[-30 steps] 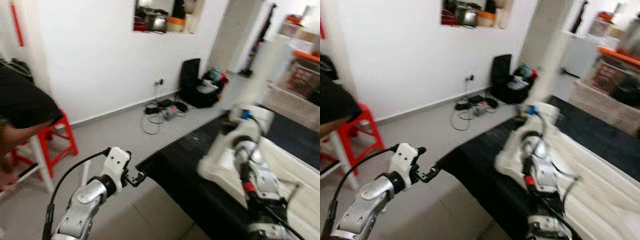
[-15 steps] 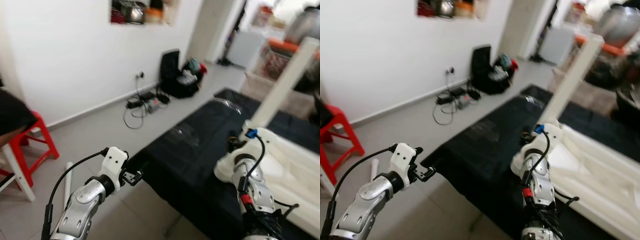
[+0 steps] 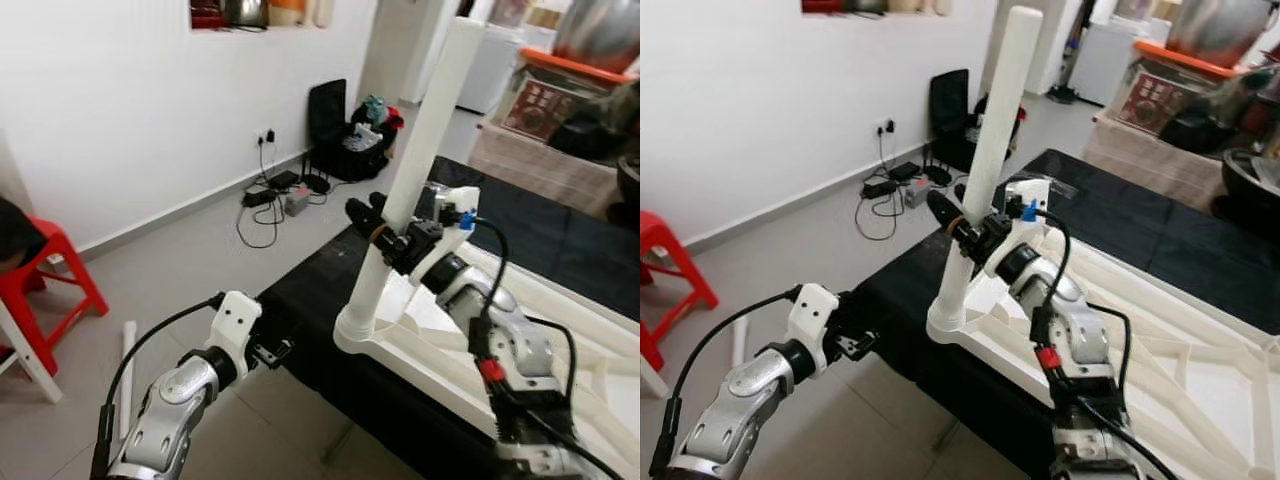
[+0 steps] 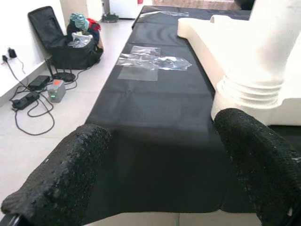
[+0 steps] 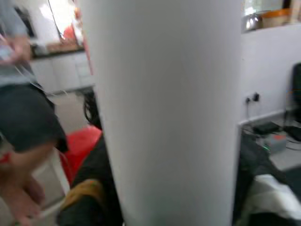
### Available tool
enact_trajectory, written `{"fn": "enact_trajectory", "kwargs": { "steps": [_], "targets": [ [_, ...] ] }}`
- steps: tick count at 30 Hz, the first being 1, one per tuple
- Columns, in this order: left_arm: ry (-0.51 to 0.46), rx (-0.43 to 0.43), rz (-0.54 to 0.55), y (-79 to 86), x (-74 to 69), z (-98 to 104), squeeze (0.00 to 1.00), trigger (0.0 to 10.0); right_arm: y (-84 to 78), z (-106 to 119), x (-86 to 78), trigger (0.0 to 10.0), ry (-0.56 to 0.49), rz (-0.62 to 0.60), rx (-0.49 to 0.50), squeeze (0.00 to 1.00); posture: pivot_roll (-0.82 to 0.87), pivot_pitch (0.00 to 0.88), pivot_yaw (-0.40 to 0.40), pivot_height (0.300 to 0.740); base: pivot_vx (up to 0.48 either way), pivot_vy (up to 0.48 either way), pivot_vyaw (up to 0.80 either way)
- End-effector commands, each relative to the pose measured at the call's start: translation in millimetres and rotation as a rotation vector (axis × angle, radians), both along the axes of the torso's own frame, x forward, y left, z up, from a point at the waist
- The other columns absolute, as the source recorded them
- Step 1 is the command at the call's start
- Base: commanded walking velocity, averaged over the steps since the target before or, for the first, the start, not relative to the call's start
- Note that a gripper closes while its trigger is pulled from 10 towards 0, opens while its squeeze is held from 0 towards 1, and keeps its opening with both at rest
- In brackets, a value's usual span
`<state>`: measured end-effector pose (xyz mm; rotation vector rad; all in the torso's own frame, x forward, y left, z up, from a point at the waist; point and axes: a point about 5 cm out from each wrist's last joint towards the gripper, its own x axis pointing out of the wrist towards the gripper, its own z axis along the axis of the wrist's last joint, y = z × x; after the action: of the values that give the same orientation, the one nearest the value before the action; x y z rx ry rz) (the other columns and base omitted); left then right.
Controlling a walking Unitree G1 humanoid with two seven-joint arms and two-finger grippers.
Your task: Building children table
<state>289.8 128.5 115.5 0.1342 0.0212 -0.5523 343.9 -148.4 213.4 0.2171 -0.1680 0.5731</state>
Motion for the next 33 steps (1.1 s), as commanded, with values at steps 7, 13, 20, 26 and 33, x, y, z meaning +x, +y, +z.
{"fn": "enact_trajectory", "kwargs": {
  "steps": [7, 13, 20, 26, 33],
  "targets": [
    [0.004, 0.013, -0.005, -1.0, -3.6, -3, 0.00, 10.0, -103.9, -60, 3.7, 0.0, 0.352, -0.993, -0.053, 0.00, 0.10, 0.000, -0.168, 0.740, 0.000, 0.000, 0.00],
    [0.002, 0.015, -0.004, -1.0, -1.5, -2, 0.00, 10.0, -148.7, -85, -30.3, 0.0, 0.450, -1.348, -0.014, 0.00, 0.10, 0.000, -0.162, 0.740, 0.000, 0.000, 0.00],
    [-0.001, 0.020, -0.004, -2.3, 0.4, -2, 0.00, 10.0, -135.0, -84, -24.8, 10.0, 0.438, -1.274, 0.030, 0.00, 0.09, 0.000, -0.149, 0.740, 0.000, 0.000, 0.00],
    [-0.004, 0.019, -0.012, -3.3, 0.7, -1, 0.00, 10.0, -73.4, -40, 6.5, 10.0, 0.213, -0.722, 0.200, 0.00, 0.09, 0.000, -0.149, 0.740, 0.000, 0.000, 0.00],
    [-0.005, 0.017, -0.014, -1.4, 0.6, 0, 0.00, 10.0, -0.1, 8, -22.2, 10.0, -0.031, 0.098, 0.100, 0.00, 0.09, 0.000, -0.153, 0.740, 0.000, 0.000, 0.00]
  ]
}}
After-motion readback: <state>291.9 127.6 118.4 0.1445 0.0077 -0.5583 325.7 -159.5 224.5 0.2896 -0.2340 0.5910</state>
